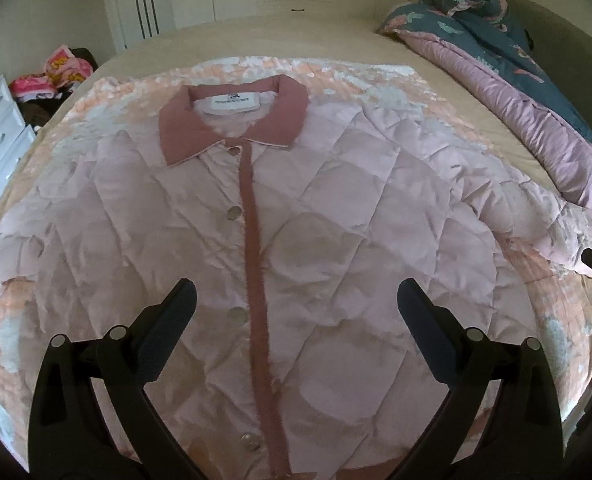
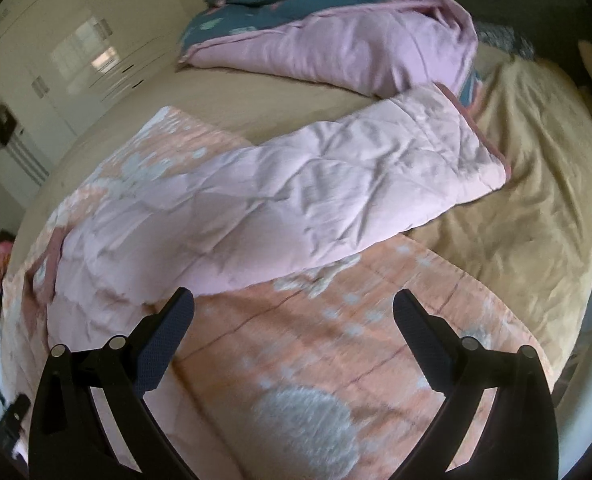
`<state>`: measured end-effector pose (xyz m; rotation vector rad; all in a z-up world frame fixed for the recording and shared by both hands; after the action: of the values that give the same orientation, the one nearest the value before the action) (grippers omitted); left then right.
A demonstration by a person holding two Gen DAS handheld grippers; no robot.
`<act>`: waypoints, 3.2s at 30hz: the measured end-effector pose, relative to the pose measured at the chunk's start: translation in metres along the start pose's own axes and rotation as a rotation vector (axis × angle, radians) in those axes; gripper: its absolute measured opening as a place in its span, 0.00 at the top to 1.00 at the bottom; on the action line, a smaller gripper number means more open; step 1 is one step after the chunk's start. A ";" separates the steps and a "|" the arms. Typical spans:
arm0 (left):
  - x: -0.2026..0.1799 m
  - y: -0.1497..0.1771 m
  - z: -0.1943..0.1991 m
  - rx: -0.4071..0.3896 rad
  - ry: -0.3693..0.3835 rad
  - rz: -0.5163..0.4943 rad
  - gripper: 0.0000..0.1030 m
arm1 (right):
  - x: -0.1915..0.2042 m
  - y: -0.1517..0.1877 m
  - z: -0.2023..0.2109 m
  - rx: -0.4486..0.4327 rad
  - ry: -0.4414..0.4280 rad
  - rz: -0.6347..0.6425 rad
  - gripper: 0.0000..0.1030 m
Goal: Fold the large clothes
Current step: 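Move the right tool to the sleeve cuff and grasp it, then lift the sleeve with the right tool and lay it across the jacket front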
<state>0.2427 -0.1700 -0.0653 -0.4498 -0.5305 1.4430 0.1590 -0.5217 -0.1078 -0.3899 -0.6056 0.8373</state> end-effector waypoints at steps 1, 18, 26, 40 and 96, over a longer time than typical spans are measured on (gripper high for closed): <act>-0.002 -0.002 -0.003 0.003 -0.003 -0.001 0.09 | -0.006 -0.003 -0.005 0.005 0.002 -0.018 0.04; -0.012 -0.020 -0.043 0.057 -0.007 0.023 0.09 | -0.096 -0.053 -0.073 -0.033 0.037 -0.314 0.04; 0.005 -0.025 -0.042 0.054 -0.031 0.010 0.09 | -0.118 -0.074 -0.076 -0.127 -0.003 -0.422 0.49; 0.054 -0.047 -0.009 -0.021 -0.018 0.061 0.09 | 0.032 -0.123 0.017 -0.301 -0.247 0.017 0.82; 0.290 -0.054 0.034 -0.086 0.172 0.474 0.09 | 0.385 0.024 0.071 -0.187 -0.673 0.474 0.82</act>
<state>0.2811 0.1140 0.0142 -0.7990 -0.3601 1.8155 0.2995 -0.1994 0.0659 -0.4278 -1.2509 1.3897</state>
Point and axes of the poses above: each gripper's, at about its wrist camera, not at the fingertips, and z roughly against the way its jaws point, x to its left, y to its underside, the point moved 2 cm from there along -z, roughly the way its jaws point, and after that the axes turned 5 degrees about -y, right-handed, at the moved point
